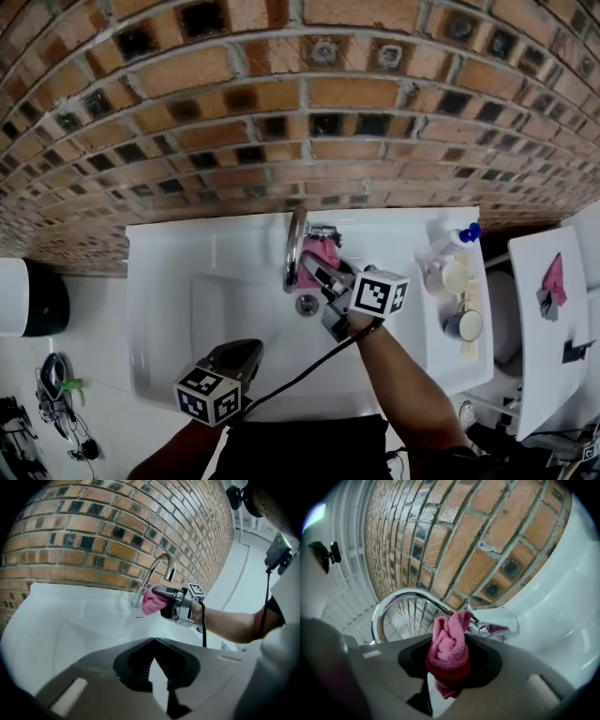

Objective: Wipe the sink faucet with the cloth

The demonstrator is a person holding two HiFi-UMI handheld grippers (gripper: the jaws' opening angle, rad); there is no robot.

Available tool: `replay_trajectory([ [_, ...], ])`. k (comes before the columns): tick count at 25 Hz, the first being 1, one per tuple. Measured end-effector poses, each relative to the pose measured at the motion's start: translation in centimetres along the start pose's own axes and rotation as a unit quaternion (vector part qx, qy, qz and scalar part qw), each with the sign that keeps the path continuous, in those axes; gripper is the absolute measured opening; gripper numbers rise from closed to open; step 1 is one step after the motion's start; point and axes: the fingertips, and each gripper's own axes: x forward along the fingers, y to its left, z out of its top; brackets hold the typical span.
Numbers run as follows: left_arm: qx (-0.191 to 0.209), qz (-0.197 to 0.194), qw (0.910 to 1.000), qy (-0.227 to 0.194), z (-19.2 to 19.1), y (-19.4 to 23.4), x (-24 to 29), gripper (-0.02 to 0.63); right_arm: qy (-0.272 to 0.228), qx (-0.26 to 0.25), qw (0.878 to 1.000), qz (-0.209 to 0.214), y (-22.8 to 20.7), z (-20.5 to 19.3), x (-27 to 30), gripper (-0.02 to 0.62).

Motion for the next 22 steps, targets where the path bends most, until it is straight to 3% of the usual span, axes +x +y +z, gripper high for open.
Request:
replay_trajectory([
  [3,-0.015,0.014,0.9998,0.001,-0.8,0.8,-0.7,0.005,0.004,0.014,1.000,-0.028,-1.9,0.6,1.1,0.141],
  [10,-0.033,0.017,0.9993,0.001,-1.4,0.9,-0.6,0.005,0.017,0.083,0.996,-0.037,-4.2,0.9,1.1,0.140],
  [13,-0.035,0.013,0.9993,0.003,-1.4,0.8,-0.3,0.005,0.000,0.135,0.991,0.012,-3.9,0.8,1.5,0.140],
  [14,-0.034,0.012,0.9993,0.003,-1.3,0.7,-0.2,0.005,-0.002,0.147,0.989,0.010,-4.5,0.6,1.4,0.140],
  [18,-0.029,0.008,0.9995,0.005,-1.0,0.5,0.1,0.005,-0.017,0.166,0.986,-0.006,-6.0,0.1,0.9,0.140],
  [22,-0.026,0.009,0.9996,0.007,-1.0,0.5,0.1,0.005,-0.016,0.155,0.987,-0.038,-6.7,-0.3,0.5,0.141],
])
